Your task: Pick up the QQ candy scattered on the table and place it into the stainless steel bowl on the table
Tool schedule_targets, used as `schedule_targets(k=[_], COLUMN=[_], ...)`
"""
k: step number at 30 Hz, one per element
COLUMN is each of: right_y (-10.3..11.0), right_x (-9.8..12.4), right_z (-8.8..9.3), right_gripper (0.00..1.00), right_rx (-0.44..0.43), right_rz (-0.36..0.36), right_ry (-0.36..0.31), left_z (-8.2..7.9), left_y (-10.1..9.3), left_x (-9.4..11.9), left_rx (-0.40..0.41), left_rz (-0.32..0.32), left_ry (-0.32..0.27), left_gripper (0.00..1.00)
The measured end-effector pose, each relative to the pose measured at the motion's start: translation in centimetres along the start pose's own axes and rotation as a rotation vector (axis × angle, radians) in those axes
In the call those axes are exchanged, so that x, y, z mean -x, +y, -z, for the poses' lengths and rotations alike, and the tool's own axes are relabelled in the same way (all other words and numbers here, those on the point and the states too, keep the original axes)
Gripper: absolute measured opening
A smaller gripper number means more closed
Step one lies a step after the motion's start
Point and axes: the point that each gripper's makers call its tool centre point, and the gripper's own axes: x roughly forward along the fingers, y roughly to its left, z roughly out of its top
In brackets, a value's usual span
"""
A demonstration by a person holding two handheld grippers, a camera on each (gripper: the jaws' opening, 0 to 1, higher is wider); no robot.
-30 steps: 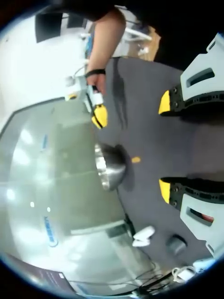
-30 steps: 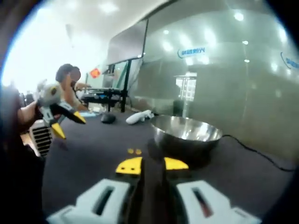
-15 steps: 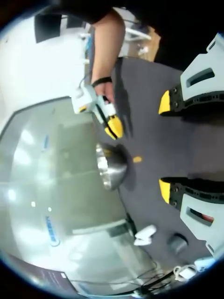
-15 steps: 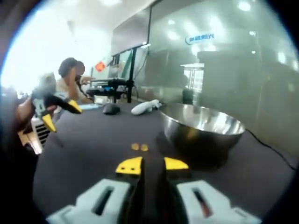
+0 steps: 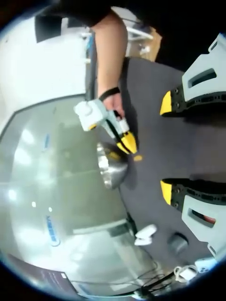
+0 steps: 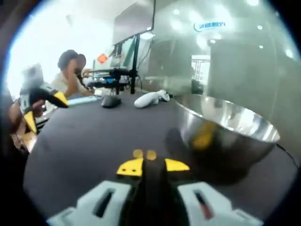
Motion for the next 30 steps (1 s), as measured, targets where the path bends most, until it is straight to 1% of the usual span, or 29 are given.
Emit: schedule_targets(k=[2, 4, 5, 9, 13, 19, 23, 27, 30], right_y=[0.4, 1.2, 1.3, 0.8, 1.1, 1.3, 1.4, 1.2, 0.8], right_x=[-0.6, -1.0, -1.2, -1.8, -2.3, -2.3, -2.3, -2.0, -1.3], right_z=[0.2, -0.1, -0.1, -0.3, -0.5, -0.5, -0.5, -0.9, -1.7], right_gripper=[0.16, 0.15, 0.15, 0.15, 0.14, 0.09, 0.09, 0.09, 0.09], right_rx=[0.007, 0.035, 0.037, -0.001, -0.015, -0.006, -0.004, -0.022, -0.026], right_rz=[-0.006, -0.028, -0.027, -0.010, -0.006, -0.012, -0.013, -0.014, 0.010], right_ry=[0.014, 0.001, 0.003, 0.010, 0.010, 0.013, 0.010, -0.016, -0.039], left_z=[0.1, 0.1, 0.1, 0.3, 0.3, 0.6, 0.5, 0.4, 0.3], left_y=[0.1, 0.1, 0.2, 0.4, 0.4, 0.7, 0.6, 0.5, 0.6], left_x=[0.1, 0.1, 0.1, 0.1, 0.2, 0.4, 0.4, 0.4, 0.5], left_rx=[0.002, 0.003, 0.004, 0.008, 0.013, 0.017, 0.016, 0.009, 0.005], left_rz=[-0.002, -0.003, -0.004, -0.008, -0.008, -0.015, -0.014, -0.009, -0.010], left_ry=[0.000, 0.001, 0.001, 0.005, 0.002, 0.007, 0.005, 0.005, 0.007], left_gripper=[0.53, 0.53, 0.53, 0.53, 0.53, 0.53, 0.53, 0.53, 0.53])
